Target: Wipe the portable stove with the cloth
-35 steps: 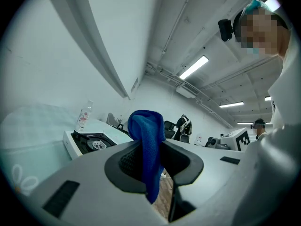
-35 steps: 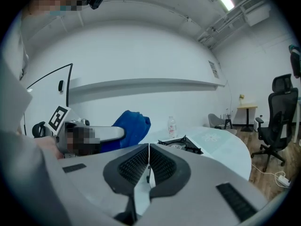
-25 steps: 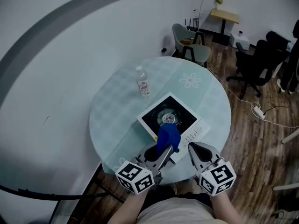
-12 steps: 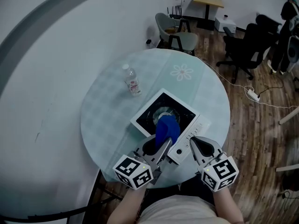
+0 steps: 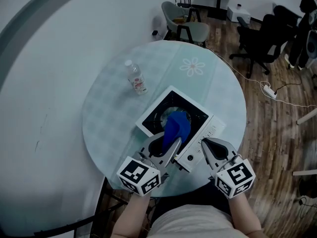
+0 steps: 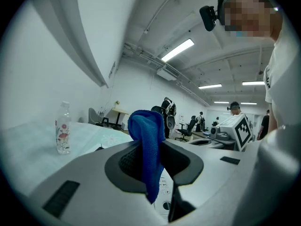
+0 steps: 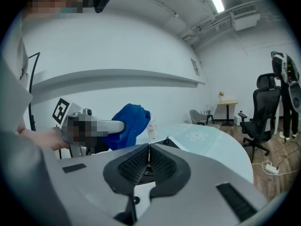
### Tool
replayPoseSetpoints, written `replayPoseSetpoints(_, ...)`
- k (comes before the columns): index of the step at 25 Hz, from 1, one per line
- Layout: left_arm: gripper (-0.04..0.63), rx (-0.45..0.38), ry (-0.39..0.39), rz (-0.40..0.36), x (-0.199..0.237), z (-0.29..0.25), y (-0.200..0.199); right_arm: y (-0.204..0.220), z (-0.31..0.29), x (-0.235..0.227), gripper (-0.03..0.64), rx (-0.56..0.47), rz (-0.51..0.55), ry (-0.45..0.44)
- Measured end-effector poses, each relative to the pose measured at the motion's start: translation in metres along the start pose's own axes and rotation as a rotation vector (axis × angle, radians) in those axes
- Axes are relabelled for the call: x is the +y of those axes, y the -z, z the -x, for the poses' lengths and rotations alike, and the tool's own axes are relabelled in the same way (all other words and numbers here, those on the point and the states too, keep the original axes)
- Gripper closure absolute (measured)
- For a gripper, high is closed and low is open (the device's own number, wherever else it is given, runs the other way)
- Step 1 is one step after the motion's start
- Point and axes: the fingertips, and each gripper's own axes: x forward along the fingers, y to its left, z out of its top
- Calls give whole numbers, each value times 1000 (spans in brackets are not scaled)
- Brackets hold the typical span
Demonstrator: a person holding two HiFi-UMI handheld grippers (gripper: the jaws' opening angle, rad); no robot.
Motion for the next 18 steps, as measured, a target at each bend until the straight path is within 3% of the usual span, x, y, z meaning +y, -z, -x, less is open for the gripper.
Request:
replayPoseSetpoints(9, 491, 158, 15, -302, 5, -36, -12, -5, -10, -31, 594, 13, -23, -16)
replayPoseSetpoints(14, 491, 231, 76, -423, 6, -59, -12, -3, -16, -48, 594, 21, -33, -7)
replayPoseSetpoints(18, 491, 271, 113, -475, 10, -77, -13, -6, -22, -67, 594, 17, -35, 7)
